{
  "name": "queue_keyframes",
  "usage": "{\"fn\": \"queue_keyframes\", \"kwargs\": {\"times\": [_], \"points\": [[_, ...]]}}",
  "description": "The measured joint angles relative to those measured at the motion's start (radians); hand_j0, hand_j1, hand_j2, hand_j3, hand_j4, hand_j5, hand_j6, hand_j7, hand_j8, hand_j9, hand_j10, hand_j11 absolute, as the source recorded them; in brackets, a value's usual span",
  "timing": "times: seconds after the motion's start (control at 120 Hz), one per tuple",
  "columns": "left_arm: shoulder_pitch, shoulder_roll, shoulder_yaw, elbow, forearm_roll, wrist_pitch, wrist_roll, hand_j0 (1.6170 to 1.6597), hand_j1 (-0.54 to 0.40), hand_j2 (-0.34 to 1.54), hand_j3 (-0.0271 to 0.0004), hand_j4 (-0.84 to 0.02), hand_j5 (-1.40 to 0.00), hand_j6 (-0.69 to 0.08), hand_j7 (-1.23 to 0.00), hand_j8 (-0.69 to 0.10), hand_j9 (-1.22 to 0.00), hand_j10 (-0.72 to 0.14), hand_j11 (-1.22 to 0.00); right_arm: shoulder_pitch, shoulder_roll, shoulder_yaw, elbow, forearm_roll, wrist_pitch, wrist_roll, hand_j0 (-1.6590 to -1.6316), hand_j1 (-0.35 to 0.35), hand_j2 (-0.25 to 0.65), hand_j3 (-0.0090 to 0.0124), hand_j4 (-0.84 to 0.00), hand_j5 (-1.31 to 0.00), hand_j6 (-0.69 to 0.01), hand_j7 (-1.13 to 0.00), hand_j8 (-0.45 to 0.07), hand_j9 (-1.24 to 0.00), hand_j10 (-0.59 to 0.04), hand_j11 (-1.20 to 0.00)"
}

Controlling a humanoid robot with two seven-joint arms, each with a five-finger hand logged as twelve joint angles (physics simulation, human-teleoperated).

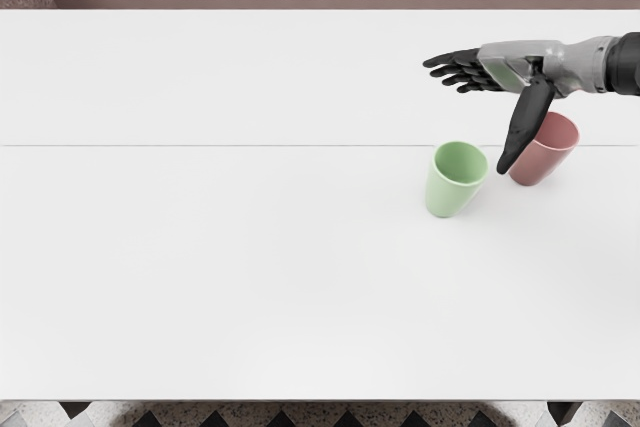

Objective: Pick up cup and place in cup with right hand

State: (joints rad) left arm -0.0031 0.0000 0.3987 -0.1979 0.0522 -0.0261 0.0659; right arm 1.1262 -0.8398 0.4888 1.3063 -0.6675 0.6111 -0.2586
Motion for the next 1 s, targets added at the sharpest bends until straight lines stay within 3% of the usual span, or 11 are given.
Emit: {"fn": "queue_keyframes", "kwargs": {"times": [0.3, 0.333, 0.408, 0.45, 0.508, 0.575, 0.758, 1.0], "points": [[0.000, 0.000, 0.000, 0.000, 0.000, 0.000, 0.000, 1.6581, 0.349, 0.00, -0.0001, 0.000, 0.00, 0.000, 0.00, 0.000, 0.00, 0.000, 0.00, 0.001, 0.010, 0.004, 0.003, 0.045, 0.000, -0.009, -1.6581, -0.313, -0.005, 0.0000, -0.034, -0.04, -0.035, -0.04, -0.034, -0.04, -0.033, -0.04], [0.000, 0.000, 0.000, 0.000, 0.000, 0.000, 0.000, 1.6581, 0.349, 0.00, -0.0001, 0.000, 0.00, 0.000, 0.00, 0.000, 0.00, 0.000, 0.00, 0.003, 0.011, 0.006, 0.009, 0.050, 0.000, -0.043, -1.6581, -0.313, -0.005, 0.0000, -0.034, -0.04, -0.035, -0.04, -0.034, -0.04, -0.033, -0.04], [0.000, 0.000, 0.000, 0.000, 0.000, 0.000, 0.000, 1.6581, 0.349, 0.00, -0.0001, 0.000, 0.00, 0.000, 0.00, 0.000, 0.00, 0.000, 0.00, 0.005, 0.014, 0.020, 0.069, 0.054, 0.000, -0.177, -1.6581, -0.312, -0.005, 0.0000, -0.035, -0.04, -0.036, -0.04, -0.035, -0.04, -0.034, -0.04], [0.000, 0.000, 0.000, 0.000, 0.000, 0.000, 0.000, 1.6581, 0.349, 0.00, -0.0001, 0.000, 0.00, 0.000, 0.00, 0.000, 0.00, 0.000, 0.00, 0.006, 0.013, 0.025, 0.116, 0.037, 0.000, -0.235, -1.6581, -0.312, -0.005, 0.0000, -0.035, -0.04, -0.036, -0.04, -0.035, -0.04, -0.034, -0.04], [0.000, 0.000, 0.000, 0.000, 0.000, 0.000, 0.000, 1.6581, 0.349, 0.00, -0.0001, 0.000, 0.00, 0.000, 0.00, 0.000, 0.00, 0.000, 0.00, 0.006, 0.016, 0.027, 0.173, -0.005, 0.000, -0.285, -1.6581, -0.312, -0.005, 0.0000, -0.035, -0.04, -0.036, -0.04, -0.035, -0.04, -0.034, -0.04], [0.000, 0.000, 0.000, 0.000, 0.000, 0.000, 0.000, 1.6581, 0.349, 0.00, -0.0001, 0.000, 0.00, 0.000, 0.00, 0.000, 0.00, 0.000, 0.00, 0.007, 0.019, 0.028, 0.236, -0.061, -0.012, -0.317, -1.6581, -0.311, -0.006, 0.0000, -0.036, -0.04, -0.037, -0.04, -0.036, -0.04, -0.035, -0.04], [0.000, 0.000, 0.000, 0.000, 0.000, 0.000, 0.000, 1.6581, 0.349, 0.00, -0.0001, 0.000, 0.00, 0.000, 0.00, 0.000, 0.00, 0.000, 0.00, -0.008, 0.027, 0.004, 0.334, -0.218, -0.171, -0.346, -1.6581, -0.310, -0.006, 0.0000, -0.036, -0.04, -0.037, -0.04, -0.036, -0.04, -0.035, -0.04], [0.000, 0.000, 0.000, 0.000, 0.000, 0.000, 0.000, 1.6581, 0.349, 0.00, 0.0000, 0.000, 0.00, 0.000, 0.00, 0.000, 0.00, 0.000, 0.00, -0.029, 0.093, -0.101, 0.316, -0.360, -0.344, -0.352, -1.6581, -0.301, -0.007, 0.0000, -0.044, -0.05, -0.046, -0.05, -0.045, -0.05, -0.044, -0.05]]}}
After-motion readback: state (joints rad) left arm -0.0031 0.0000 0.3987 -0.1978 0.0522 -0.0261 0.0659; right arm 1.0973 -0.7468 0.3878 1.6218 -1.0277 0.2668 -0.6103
